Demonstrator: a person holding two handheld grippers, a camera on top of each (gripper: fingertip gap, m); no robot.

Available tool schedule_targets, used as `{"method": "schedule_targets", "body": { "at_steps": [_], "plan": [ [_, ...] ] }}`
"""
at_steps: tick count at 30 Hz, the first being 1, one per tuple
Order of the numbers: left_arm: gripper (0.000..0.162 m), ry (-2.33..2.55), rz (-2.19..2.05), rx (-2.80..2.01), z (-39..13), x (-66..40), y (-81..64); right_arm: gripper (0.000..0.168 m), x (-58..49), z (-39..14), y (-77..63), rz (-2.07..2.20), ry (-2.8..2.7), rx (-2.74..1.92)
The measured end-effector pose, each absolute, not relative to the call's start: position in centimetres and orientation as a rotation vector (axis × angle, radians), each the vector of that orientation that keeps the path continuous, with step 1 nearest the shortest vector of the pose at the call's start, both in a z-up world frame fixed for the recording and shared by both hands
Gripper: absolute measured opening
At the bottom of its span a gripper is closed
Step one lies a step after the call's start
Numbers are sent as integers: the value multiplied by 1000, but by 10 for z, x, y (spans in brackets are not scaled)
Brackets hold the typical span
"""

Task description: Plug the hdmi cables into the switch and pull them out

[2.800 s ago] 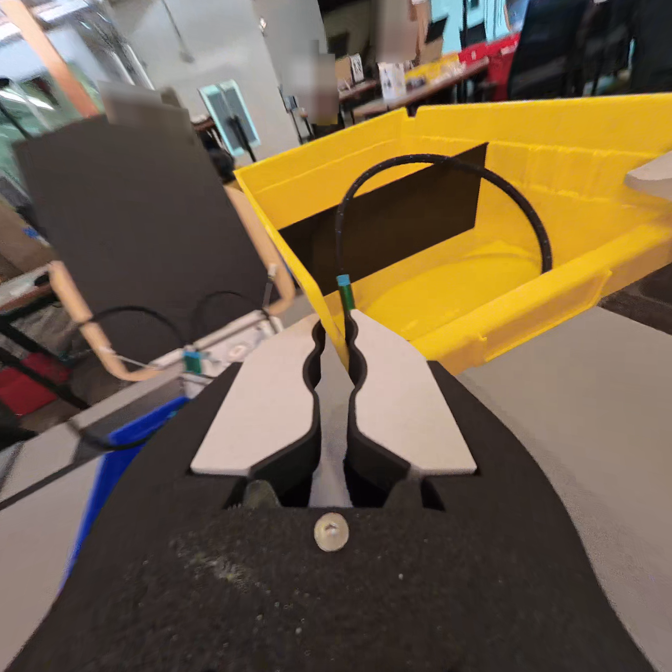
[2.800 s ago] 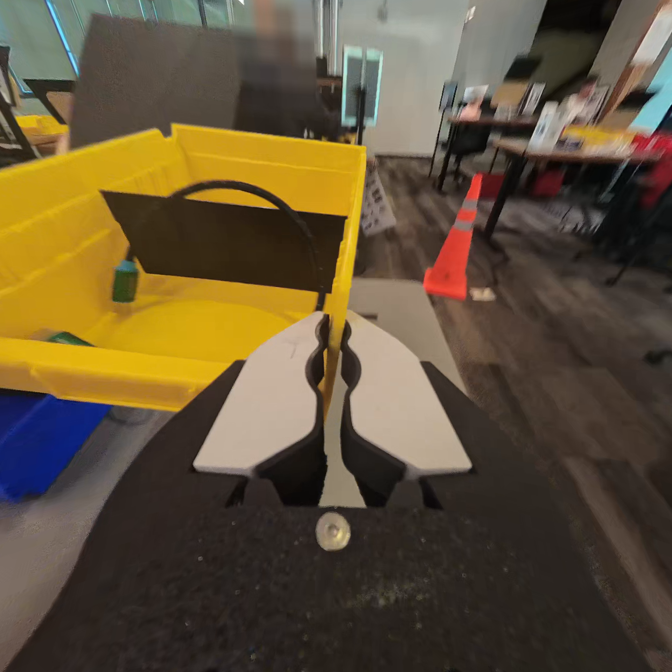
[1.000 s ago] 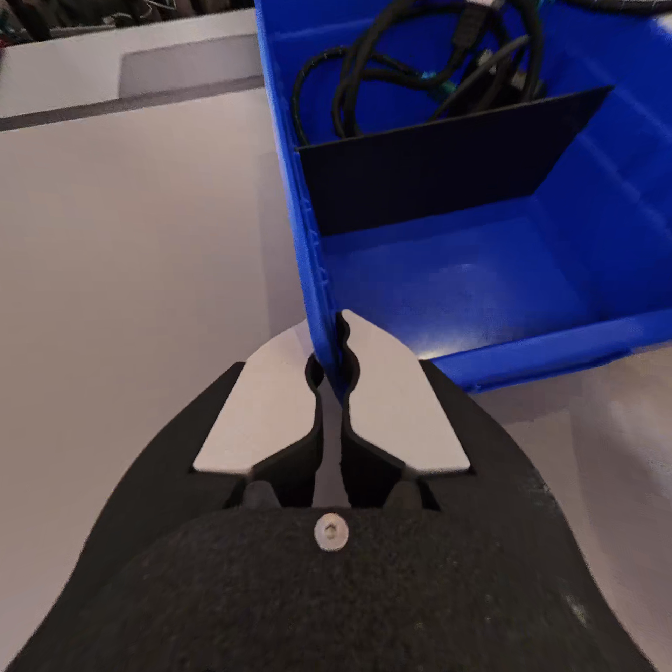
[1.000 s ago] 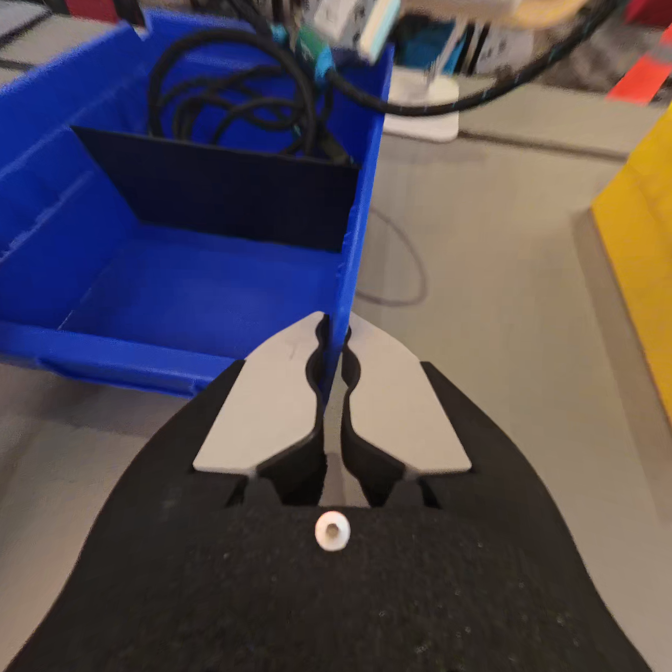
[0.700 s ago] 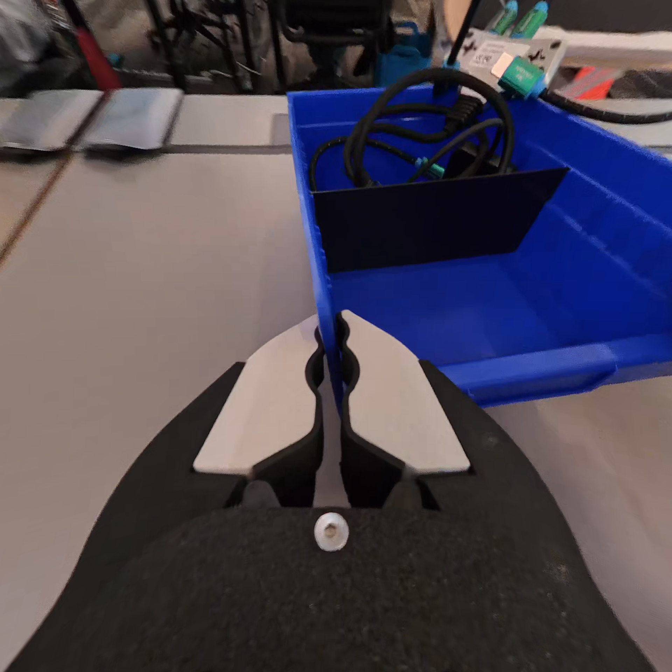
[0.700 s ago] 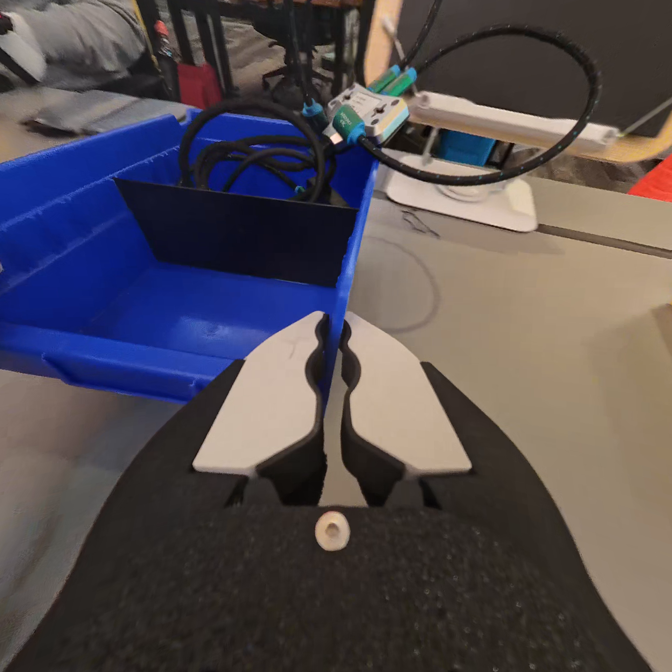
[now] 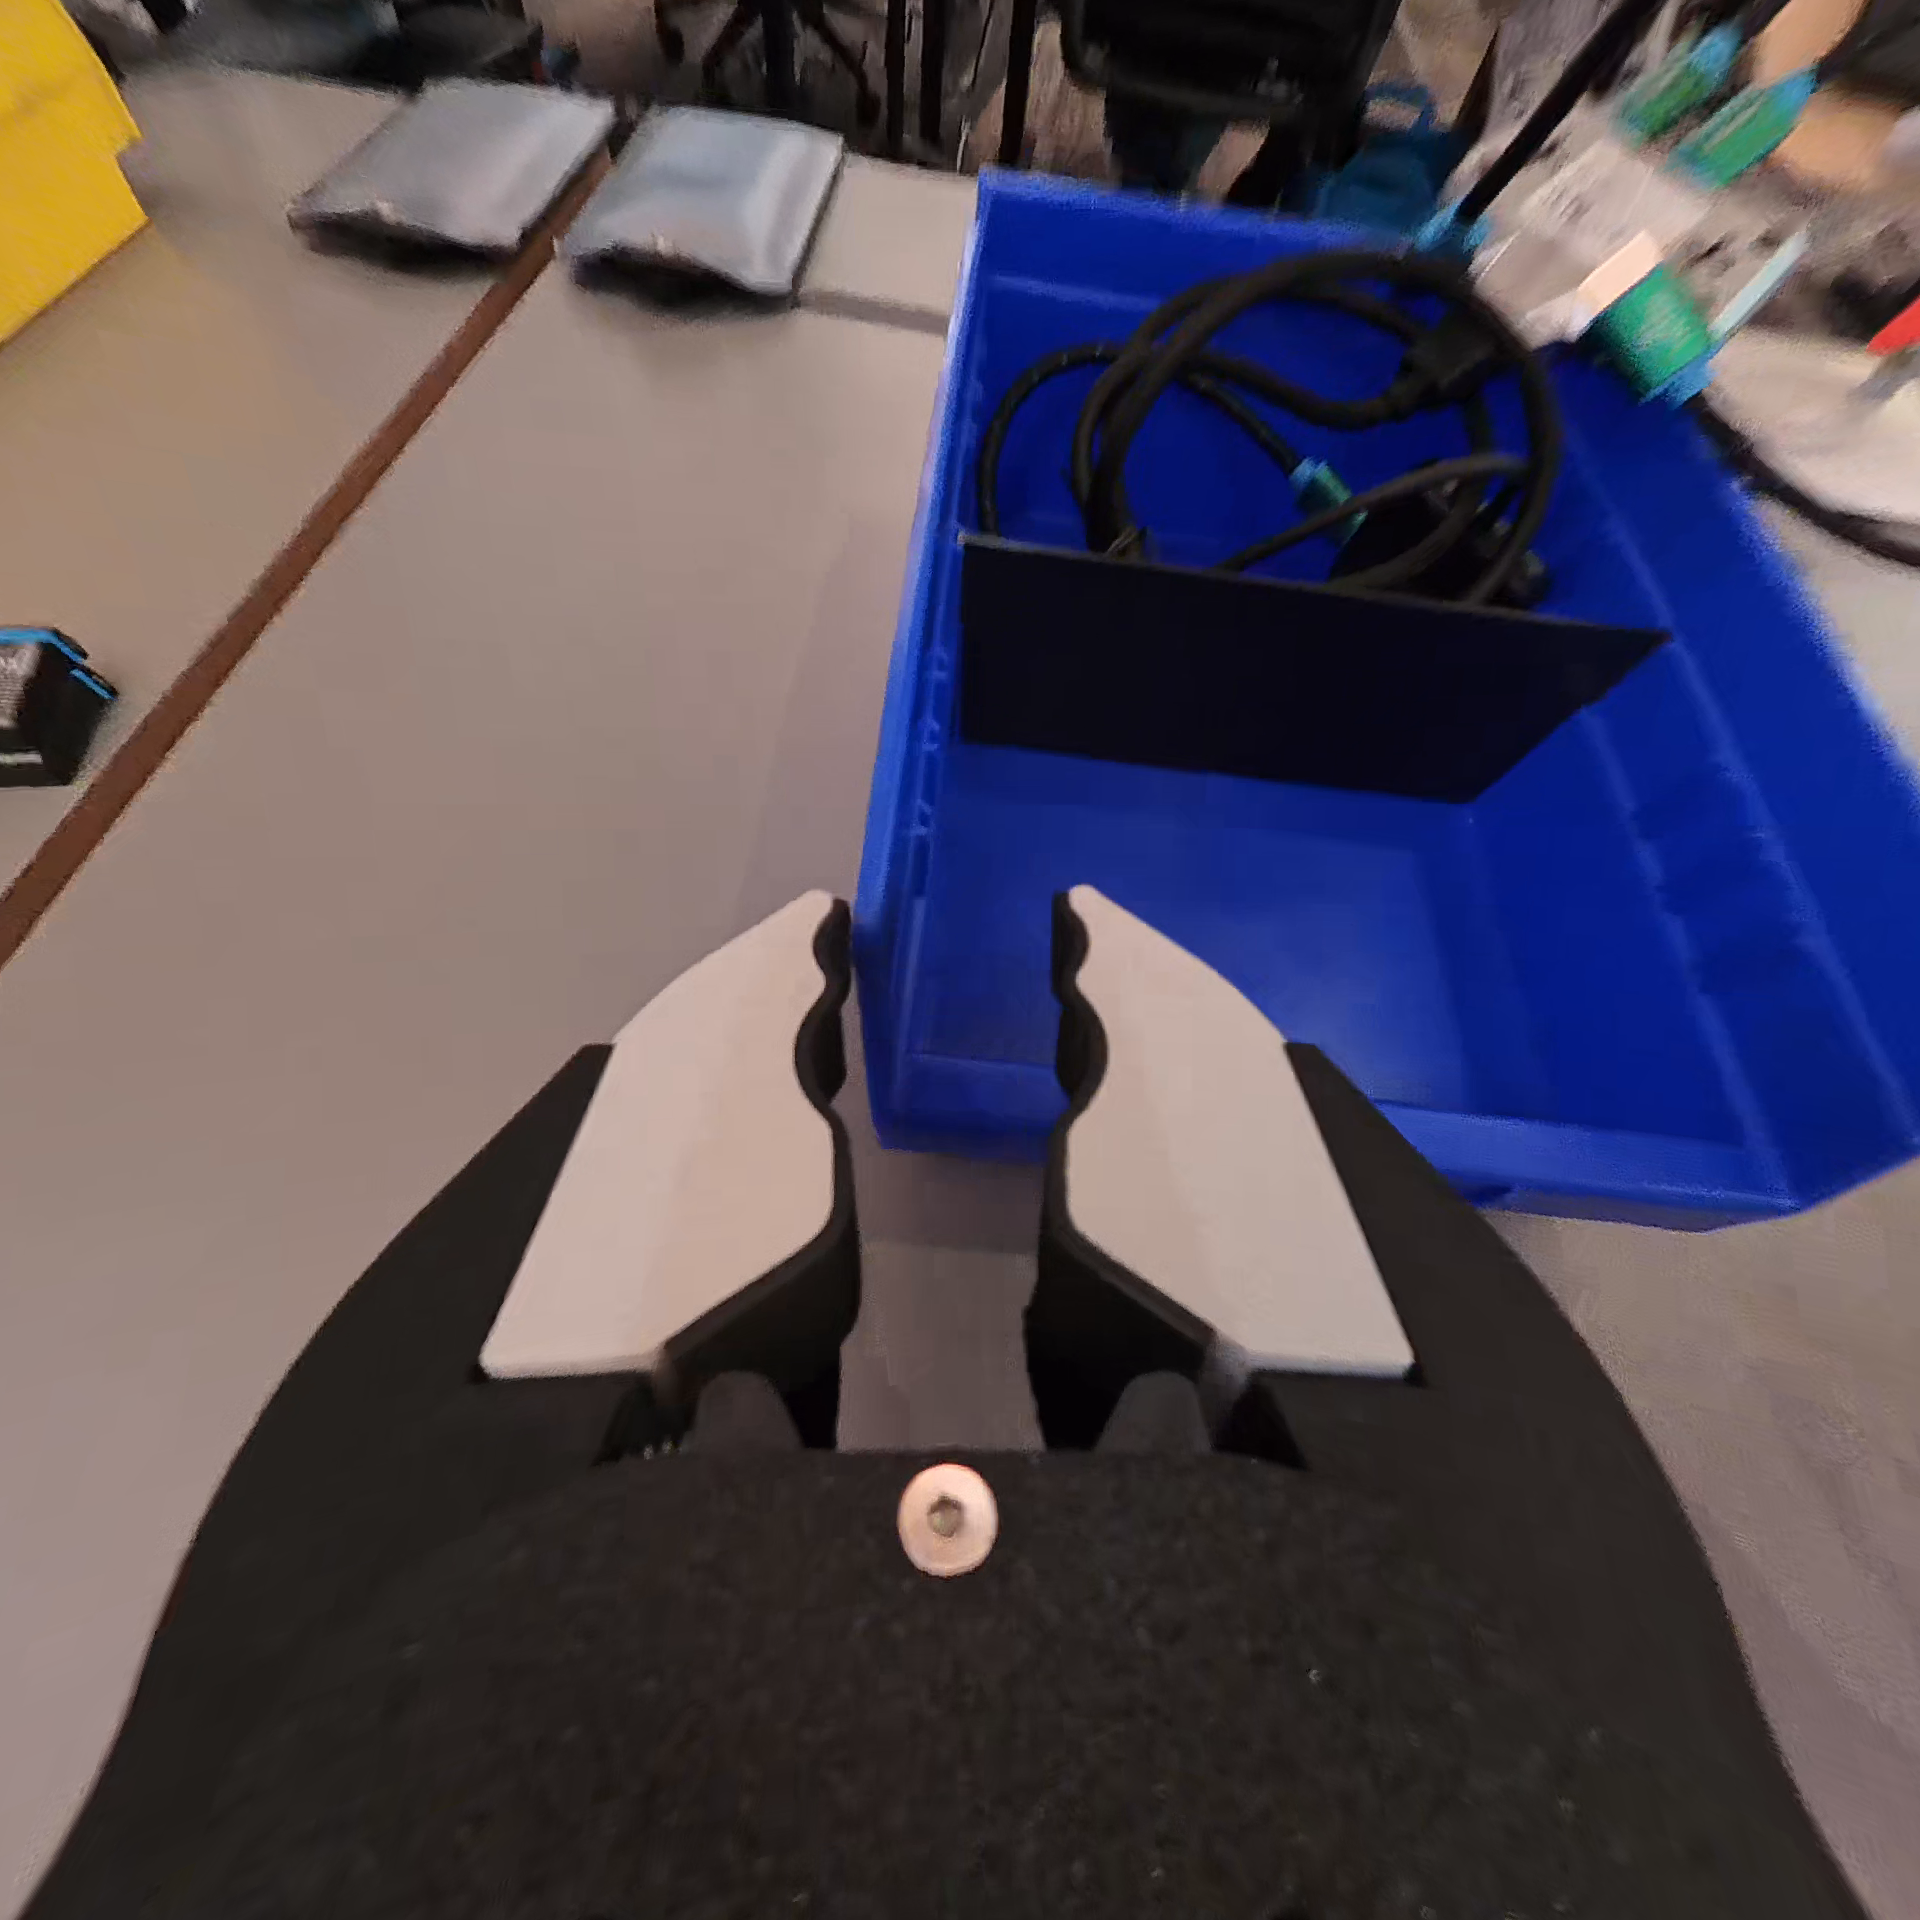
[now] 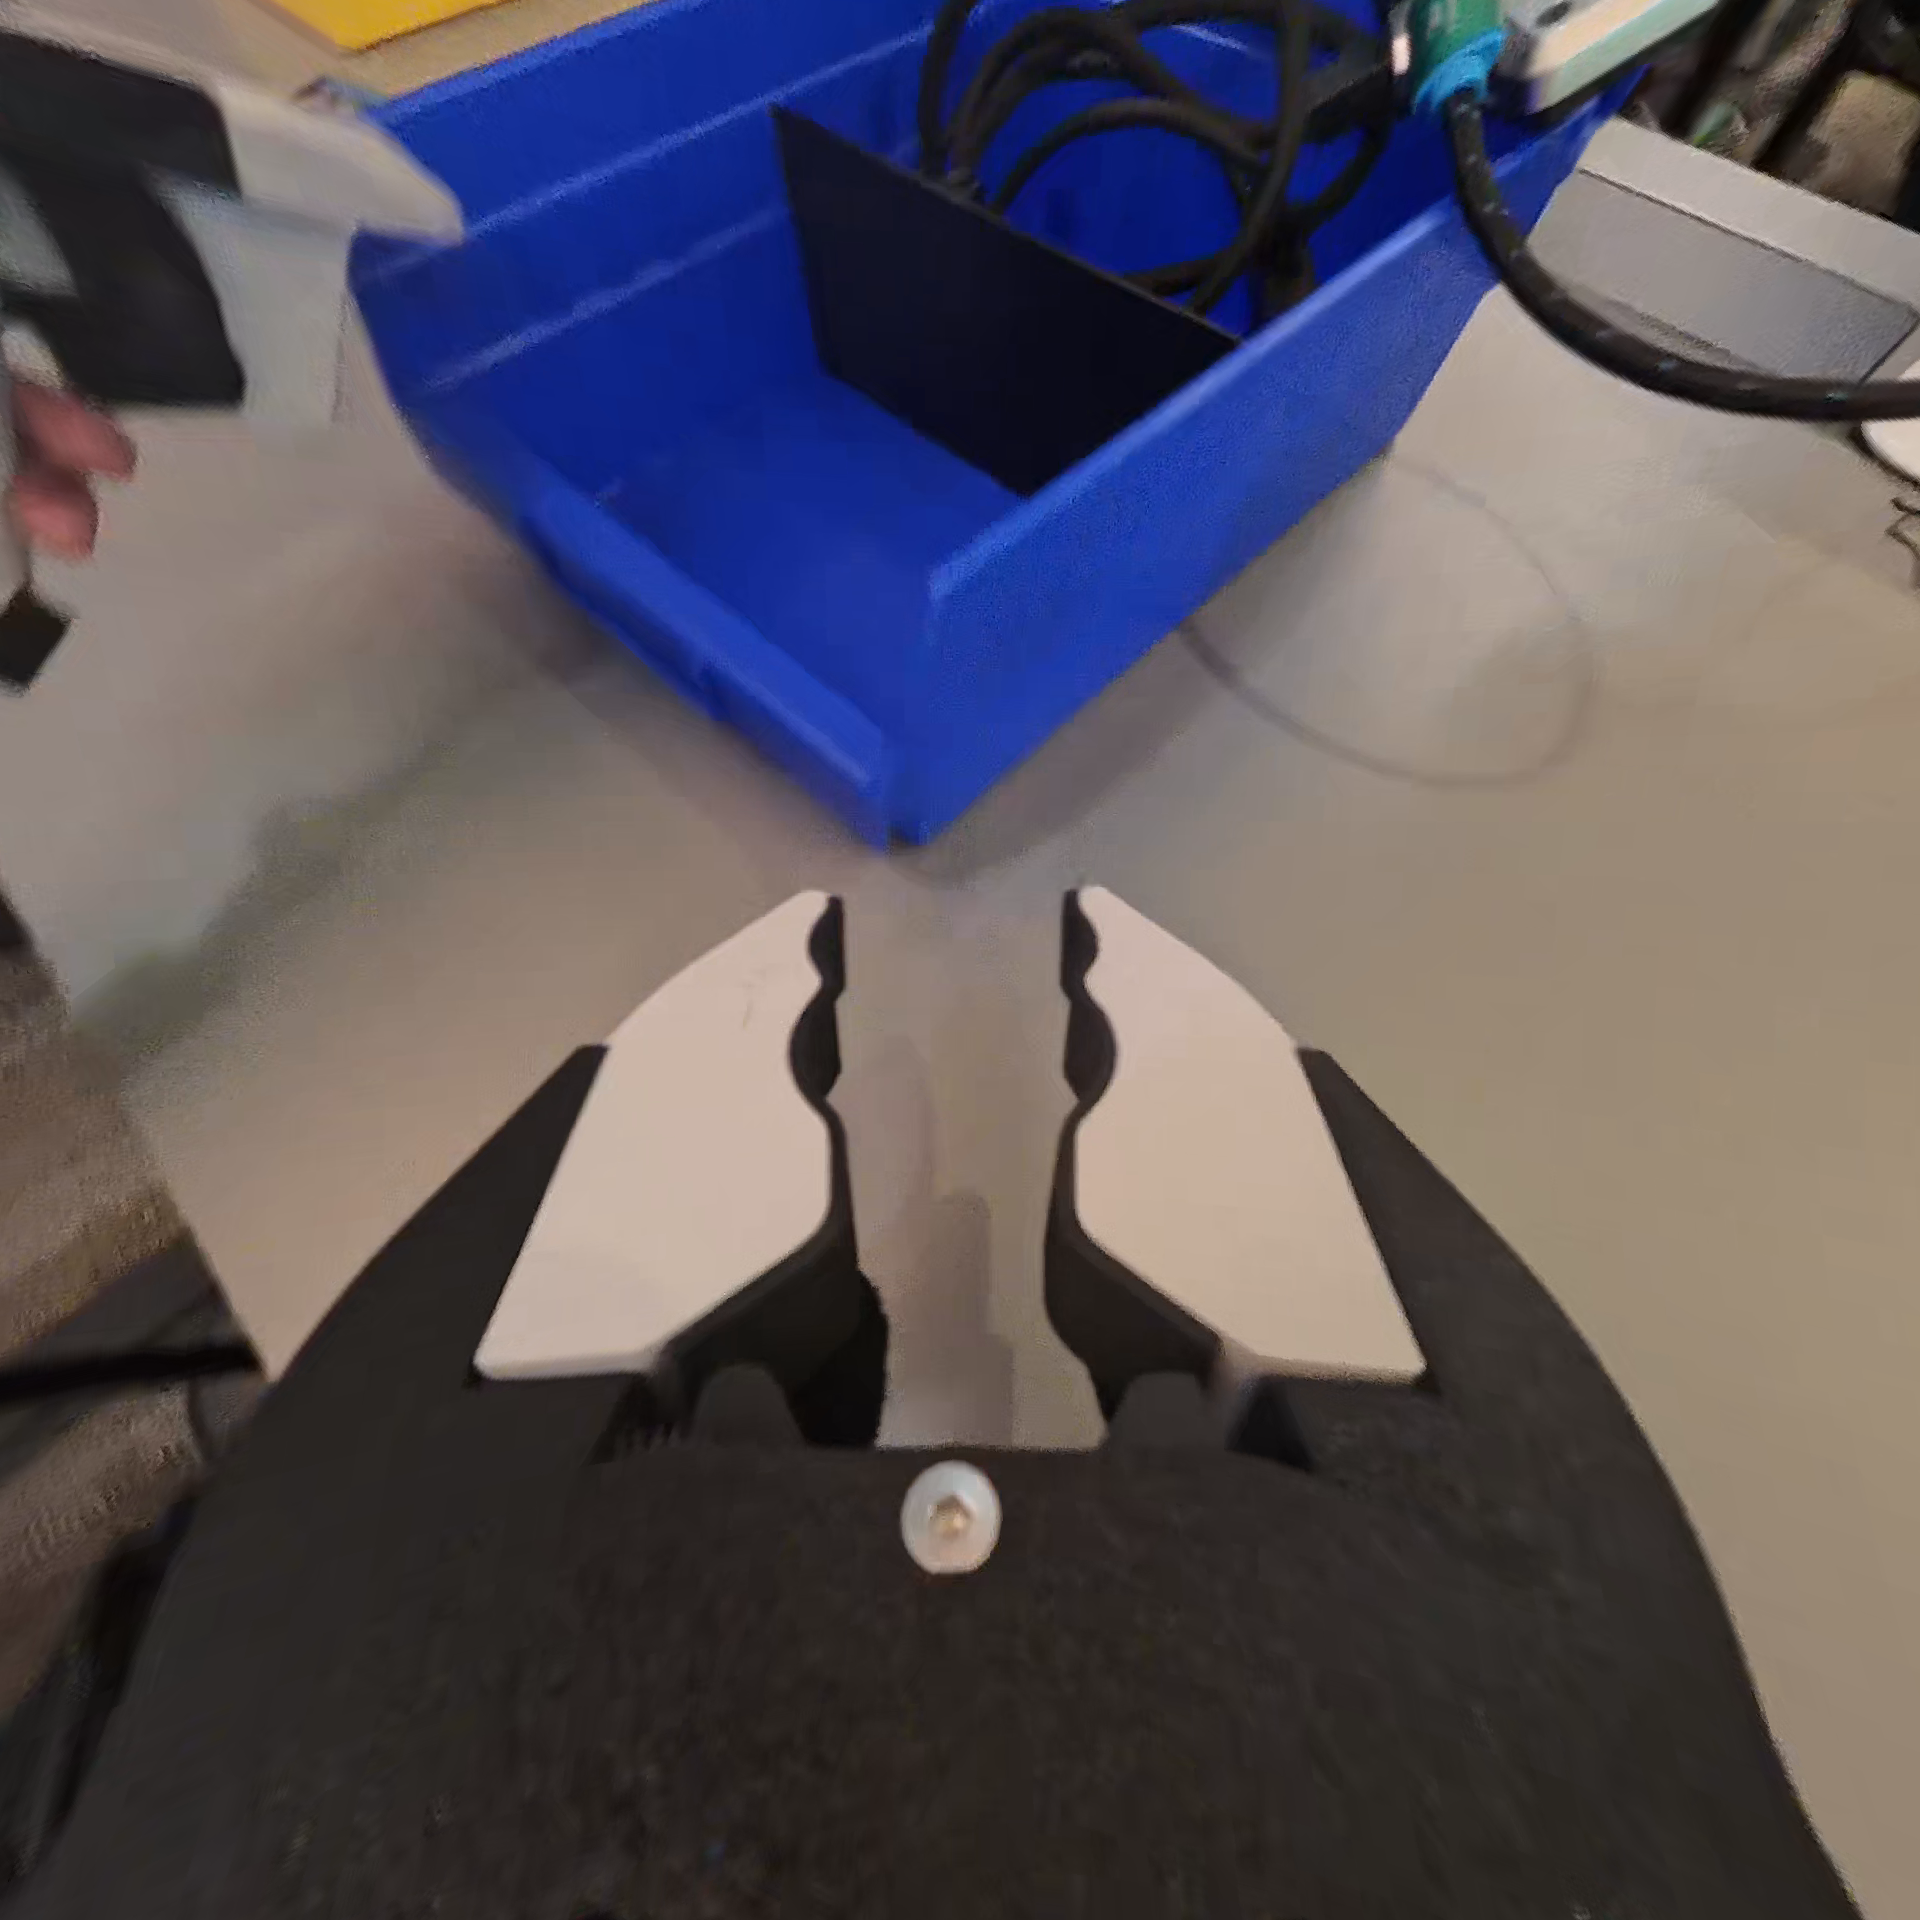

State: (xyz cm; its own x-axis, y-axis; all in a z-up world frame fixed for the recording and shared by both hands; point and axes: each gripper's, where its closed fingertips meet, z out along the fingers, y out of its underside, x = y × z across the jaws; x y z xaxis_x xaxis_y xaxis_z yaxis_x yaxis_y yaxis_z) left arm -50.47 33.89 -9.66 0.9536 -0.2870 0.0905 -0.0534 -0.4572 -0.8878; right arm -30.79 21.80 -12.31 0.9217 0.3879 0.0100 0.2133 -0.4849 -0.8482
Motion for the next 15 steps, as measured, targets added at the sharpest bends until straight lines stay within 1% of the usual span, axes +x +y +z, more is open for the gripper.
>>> {"method": "schedule_targets", "body": {
  "at_steps": [1,3,5,7,9,11,14,15],
  "plan": [
    [37,238,-280,-1986,-87,-504,335,46,-292,-121,203,220,-473,-2081],
    [36,252,-329,-1889,-69,-496,321,52,-249,-119,174,182,-515,-2043],
    [48,301,-415,-1797,-53,-478,299,60,-196,-121,144,132,-497,-2002],
    [47,351,-512,-1759,-47,-452,274,61,-140,-127,114,95,-400,-1998],
    [48,408,-575,-1738,-50,-425,250,65,-94,-137,83,93,-303,-2031],
    [54,479,-645,-1735,-55,-395,228,67,-52,-144,60,50,-203,-2057],
    [56,546,-701,-1794,-71,-359,209,67,-12,-136,49,24,-84,-2037],
    [60,557,-709,-1831,-79,-351,206,65,-4,-131,49,20,-60,-2017]
  ]
}}
